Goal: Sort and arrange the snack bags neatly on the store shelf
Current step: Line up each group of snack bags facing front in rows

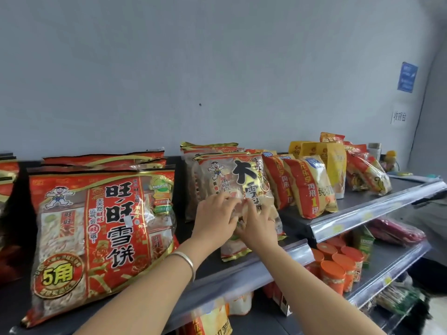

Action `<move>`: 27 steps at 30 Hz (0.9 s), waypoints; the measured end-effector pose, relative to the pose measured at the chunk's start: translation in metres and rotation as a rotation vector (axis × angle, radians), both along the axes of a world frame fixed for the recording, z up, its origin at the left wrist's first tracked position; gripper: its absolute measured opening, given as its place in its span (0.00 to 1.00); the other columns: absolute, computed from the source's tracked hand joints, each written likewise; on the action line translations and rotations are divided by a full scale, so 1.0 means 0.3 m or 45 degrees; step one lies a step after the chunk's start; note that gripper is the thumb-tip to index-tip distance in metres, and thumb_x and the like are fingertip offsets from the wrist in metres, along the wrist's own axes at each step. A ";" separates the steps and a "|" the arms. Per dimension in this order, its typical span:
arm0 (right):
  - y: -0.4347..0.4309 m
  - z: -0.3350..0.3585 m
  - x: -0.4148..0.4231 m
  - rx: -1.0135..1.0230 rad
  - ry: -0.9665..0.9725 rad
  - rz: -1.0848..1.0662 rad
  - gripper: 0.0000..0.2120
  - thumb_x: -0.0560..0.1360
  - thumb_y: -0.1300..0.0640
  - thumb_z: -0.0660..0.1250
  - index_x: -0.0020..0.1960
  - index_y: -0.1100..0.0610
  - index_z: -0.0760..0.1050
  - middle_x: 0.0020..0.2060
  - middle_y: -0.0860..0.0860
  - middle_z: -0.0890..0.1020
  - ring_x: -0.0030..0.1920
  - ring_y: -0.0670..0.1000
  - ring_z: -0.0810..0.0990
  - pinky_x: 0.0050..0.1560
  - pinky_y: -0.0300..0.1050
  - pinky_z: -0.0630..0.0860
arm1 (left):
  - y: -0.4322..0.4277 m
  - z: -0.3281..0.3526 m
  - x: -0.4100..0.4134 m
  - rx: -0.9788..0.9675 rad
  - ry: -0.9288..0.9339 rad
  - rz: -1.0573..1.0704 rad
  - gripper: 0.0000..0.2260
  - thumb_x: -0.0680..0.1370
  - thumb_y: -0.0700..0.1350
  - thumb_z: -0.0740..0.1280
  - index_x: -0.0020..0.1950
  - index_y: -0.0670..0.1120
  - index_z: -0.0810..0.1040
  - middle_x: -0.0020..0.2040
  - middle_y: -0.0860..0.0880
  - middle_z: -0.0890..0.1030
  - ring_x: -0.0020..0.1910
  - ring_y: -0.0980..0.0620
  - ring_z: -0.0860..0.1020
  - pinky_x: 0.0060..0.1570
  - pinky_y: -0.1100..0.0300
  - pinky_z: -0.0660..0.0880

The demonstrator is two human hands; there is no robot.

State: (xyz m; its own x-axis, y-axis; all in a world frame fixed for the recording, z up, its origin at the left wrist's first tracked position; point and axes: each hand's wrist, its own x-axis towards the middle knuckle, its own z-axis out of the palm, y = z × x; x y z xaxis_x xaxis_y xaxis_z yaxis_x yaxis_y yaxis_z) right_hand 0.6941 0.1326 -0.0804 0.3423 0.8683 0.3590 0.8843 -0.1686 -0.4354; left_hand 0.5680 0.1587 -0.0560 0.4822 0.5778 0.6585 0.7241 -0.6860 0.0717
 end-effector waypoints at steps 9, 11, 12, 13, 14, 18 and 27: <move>0.045 0.039 0.124 0.129 0.083 -0.125 0.33 0.72 0.32 0.61 0.70 0.49 0.63 0.68 0.53 0.66 0.66 0.61 0.66 0.60 0.57 0.72 | 0.077 0.032 0.058 0.116 0.054 0.065 0.14 0.78 0.51 0.59 0.64 0.57 0.71 0.66 0.55 0.68 0.67 0.49 0.64 0.63 0.50 0.57; 0.055 0.034 0.136 0.181 0.098 -0.121 0.30 0.73 0.34 0.62 0.69 0.49 0.65 0.67 0.53 0.67 0.66 0.60 0.66 0.59 0.55 0.72 | 0.072 0.031 0.083 0.153 0.086 0.063 0.15 0.78 0.52 0.60 0.65 0.57 0.70 0.67 0.55 0.68 0.68 0.49 0.63 0.65 0.47 0.55; 0.061 0.032 0.148 0.215 0.118 -0.116 0.28 0.74 0.36 0.63 0.68 0.50 0.66 0.66 0.53 0.67 0.66 0.60 0.66 0.58 0.54 0.71 | 0.070 0.030 0.095 0.159 0.117 0.054 0.16 0.78 0.53 0.60 0.66 0.57 0.69 0.67 0.54 0.68 0.69 0.49 0.62 0.67 0.46 0.54; 0.070 0.031 0.165 0.245 0.157 -0.110 0.27 0.75 0.37 0.63 0.67 0.50 0.67 0.66 0.53 0.68 0.65 0.60 0.68 0.56 0.52 0.72 | 0.067 0.027 0.105 0.158 0.165 0.049 0.18 0.77 0.53 0.60 0.67 0.58 0.67 0.68 0.54 0.67 0.69 0.49 0.62 0.68 0.45 0.53; 0.078 0.029 0.186 0.267 0.199 -0.099 0.26 0.75 0.38 0.62 0.67 0.51 0.68 0.65 0.53 0.68 0.63 0.59 0.71 0.54 0.51 0.73 | 0.064 0.024 0.115 0.150 0.226 0.050 0.19 0.77 0.52 0.60 0.68 0.58 0.65 0.69 0.54 0.66 0.70 0.49 0.61 0.69 0.43 0.52; 0.107 0.047 0.266 0.293 0.218 -0.078 0.18 0.79 0.42 0.58 0.59 0.54 0.72 0.56 0.52 0.74 0.48 0.54 0.78 0.44 0.48 0.75 | 0.059 0.025 0.148 0.151 0.377 0.142 0.22 0.75 0.49 0.62 0.69 0.56 0.62 0.70 0.52 0.65 0.70 0.48 0.60 0.68 0.42 0.51; 0.087 0.118 0.534 0.739 -0.130 -0.149 0.14 0.80 0.49 0.58 0.62 0.53 0.73 0.59 0.52 0.77 0.58 0.57 0.74 0.52 0.52 0.73 | 0.027 0.090 0.416 0.089 0.096 0.257 0.16 0.79 0.50 0.57 0.67 0.55 0.69 0.65 0.56 0.72 0.65 0.52 0.68 0.66 0.50 0.59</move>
